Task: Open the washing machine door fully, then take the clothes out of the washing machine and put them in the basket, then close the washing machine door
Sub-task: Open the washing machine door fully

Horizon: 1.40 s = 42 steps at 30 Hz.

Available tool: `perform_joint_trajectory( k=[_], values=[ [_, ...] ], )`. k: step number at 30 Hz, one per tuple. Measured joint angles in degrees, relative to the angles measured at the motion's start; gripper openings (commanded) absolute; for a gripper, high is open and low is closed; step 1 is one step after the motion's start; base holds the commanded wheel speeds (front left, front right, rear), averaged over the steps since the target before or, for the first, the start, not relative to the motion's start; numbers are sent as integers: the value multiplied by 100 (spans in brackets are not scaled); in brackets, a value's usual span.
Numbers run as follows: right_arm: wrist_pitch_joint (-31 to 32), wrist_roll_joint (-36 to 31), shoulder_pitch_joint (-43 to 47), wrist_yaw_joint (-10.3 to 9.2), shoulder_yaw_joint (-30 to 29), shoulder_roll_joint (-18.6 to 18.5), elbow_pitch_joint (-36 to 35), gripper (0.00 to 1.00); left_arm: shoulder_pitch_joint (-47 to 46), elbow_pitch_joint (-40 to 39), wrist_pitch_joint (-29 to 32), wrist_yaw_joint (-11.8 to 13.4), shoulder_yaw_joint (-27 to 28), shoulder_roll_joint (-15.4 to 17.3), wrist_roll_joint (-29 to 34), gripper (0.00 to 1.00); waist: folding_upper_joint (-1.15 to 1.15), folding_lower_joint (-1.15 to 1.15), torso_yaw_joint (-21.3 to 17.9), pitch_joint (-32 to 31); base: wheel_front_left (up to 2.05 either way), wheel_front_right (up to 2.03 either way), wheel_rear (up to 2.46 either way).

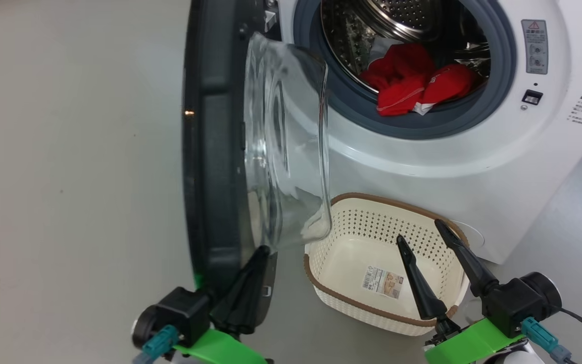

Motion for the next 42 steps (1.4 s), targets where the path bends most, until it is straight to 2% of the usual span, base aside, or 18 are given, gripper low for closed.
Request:
perform_joint_trajectory(
  k=[12,25,35,40,42],
  values=[
    [0,-9,-111,0,188,-1,97,100,305,-172,0,449,599,348,-51,0,0,0,85,87,0,0,0],
    [0,-175,-155,0,244,-2,188,100,399,-98,-162,846,1405,531,-354,0,0,0,76,199,0,0,0],
    [0,-214,-221,0,289,-103,222,100,136,482,-480,973,1790,668,-394,0,0,0,50,366,0,0,0],
    [0,-224,-219,0,319,-115,210,100,-78,909,-699,940,1997,679,-554,0,0,0,37,414,0,0,0],
    [0,-224,-219,0,315,-119,208,100,-204,1179,-816,848,2090,682,-615,0,0,0,34,436,0,0,0]
  ],
)
